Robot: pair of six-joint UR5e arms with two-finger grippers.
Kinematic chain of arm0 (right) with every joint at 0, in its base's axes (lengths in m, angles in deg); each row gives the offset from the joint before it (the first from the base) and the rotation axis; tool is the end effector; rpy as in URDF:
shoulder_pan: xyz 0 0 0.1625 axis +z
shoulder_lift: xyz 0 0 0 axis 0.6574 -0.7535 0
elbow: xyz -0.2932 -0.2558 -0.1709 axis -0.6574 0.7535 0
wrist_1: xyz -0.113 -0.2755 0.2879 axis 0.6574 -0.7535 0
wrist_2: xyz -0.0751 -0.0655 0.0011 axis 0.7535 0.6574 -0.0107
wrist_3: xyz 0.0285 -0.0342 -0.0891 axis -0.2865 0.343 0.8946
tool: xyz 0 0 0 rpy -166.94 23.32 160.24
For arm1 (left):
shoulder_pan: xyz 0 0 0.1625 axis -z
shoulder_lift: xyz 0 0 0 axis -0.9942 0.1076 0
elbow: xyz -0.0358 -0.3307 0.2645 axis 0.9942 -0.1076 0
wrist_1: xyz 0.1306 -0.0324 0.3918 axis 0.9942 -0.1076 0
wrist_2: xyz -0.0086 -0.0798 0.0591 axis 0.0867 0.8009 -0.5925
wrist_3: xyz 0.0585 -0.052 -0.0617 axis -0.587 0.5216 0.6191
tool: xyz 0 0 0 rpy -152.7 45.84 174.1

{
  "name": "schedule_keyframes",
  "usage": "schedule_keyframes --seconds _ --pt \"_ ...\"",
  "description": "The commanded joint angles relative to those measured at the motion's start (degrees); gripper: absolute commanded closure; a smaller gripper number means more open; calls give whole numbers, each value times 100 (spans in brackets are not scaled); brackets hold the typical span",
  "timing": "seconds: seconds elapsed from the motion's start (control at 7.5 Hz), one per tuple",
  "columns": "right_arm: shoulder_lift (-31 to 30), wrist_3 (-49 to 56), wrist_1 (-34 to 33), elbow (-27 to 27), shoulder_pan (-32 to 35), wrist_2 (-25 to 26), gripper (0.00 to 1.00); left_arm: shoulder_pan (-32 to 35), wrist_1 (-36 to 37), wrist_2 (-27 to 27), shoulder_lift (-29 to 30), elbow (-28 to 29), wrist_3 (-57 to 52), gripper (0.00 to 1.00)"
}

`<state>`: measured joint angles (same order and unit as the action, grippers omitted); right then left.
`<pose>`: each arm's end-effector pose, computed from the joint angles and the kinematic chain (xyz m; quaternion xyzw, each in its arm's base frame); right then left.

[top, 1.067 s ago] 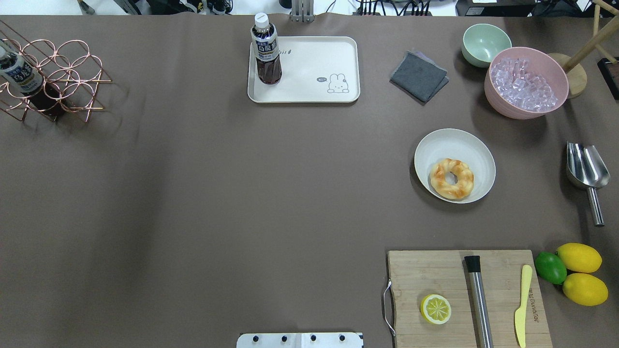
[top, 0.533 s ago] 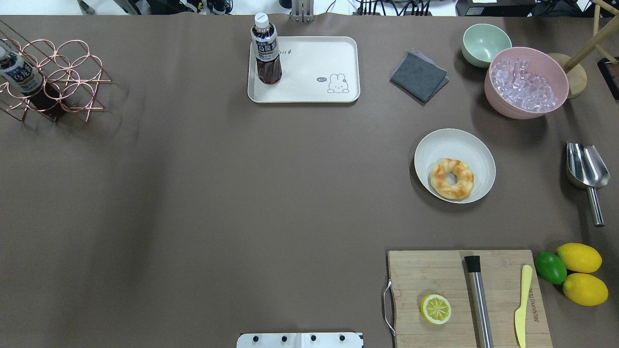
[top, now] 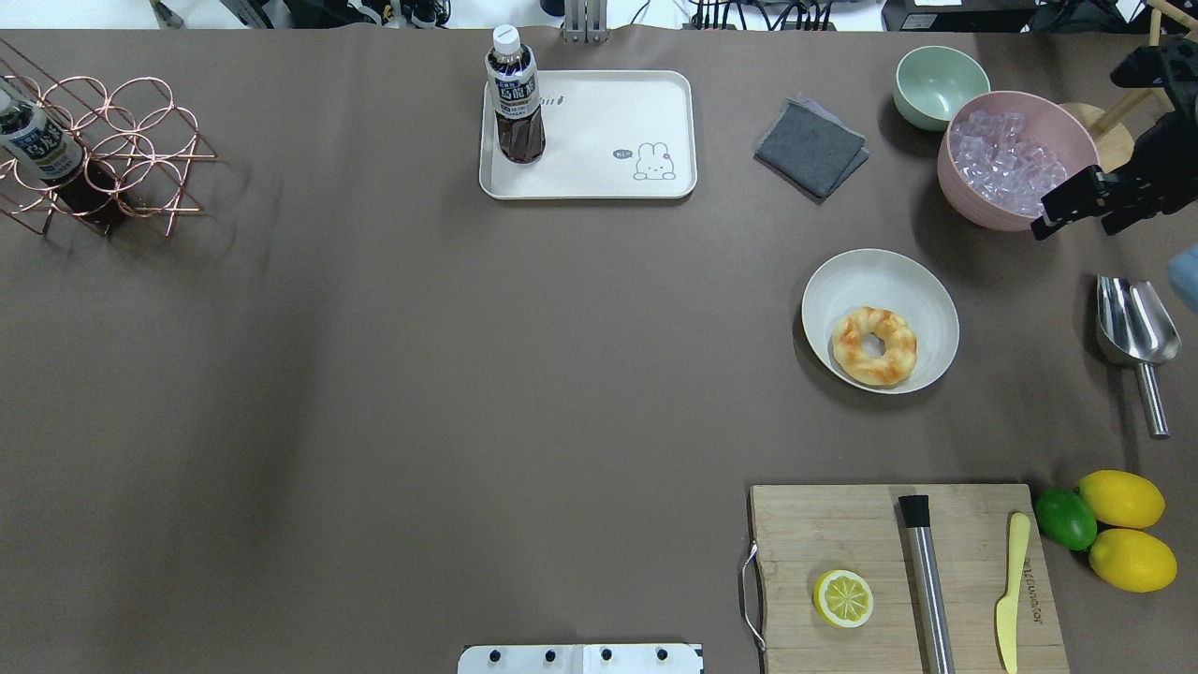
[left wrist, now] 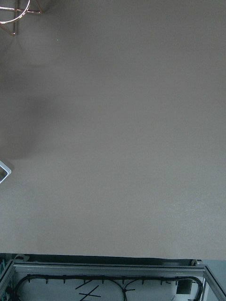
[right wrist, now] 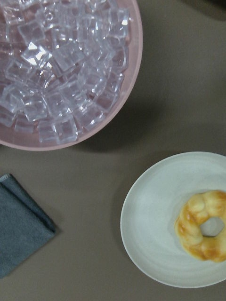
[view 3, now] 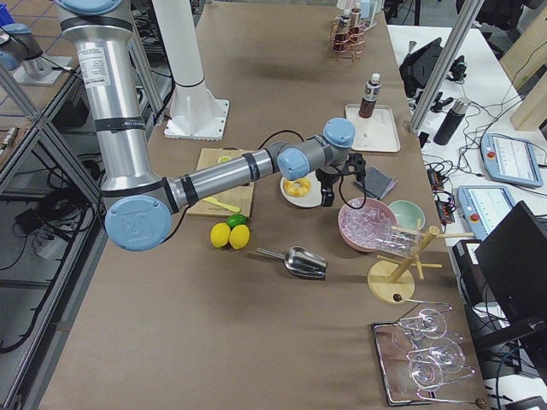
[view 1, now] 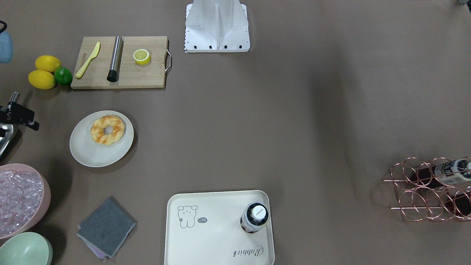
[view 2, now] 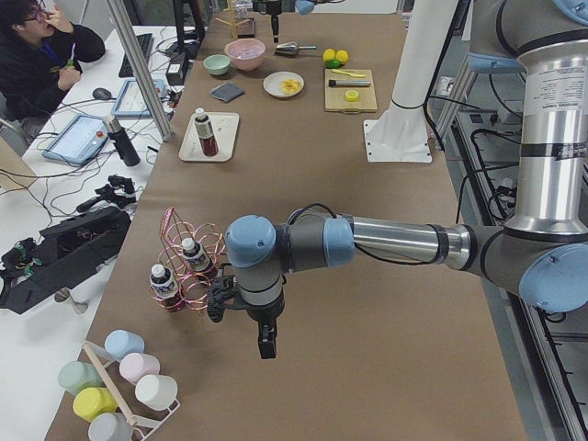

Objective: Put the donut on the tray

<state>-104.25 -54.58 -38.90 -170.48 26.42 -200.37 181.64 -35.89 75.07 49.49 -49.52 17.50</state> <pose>-0.1583 -0.5409 0.4700 0.0255 -0.4408 -0.0465 0.8961 -0.1378 -0.4464 0.6393 -0.0319 0.3093 -0.0260 0.9501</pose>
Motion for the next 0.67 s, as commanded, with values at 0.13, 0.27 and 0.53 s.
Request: schedule_keyframes --seconds 0.13,0.27,0.53 --pt "-76 -1882 1854 783 -765 585 0 0 0 3 -62 1 -8 2" --pt "-58 -1882 2065 1004 -950 795 0 0 0 4 -63 1 -8 2" --pt "-58 -2091 2356 1164 -1135 929 0 0 0 4 -63 -17 -8 2"
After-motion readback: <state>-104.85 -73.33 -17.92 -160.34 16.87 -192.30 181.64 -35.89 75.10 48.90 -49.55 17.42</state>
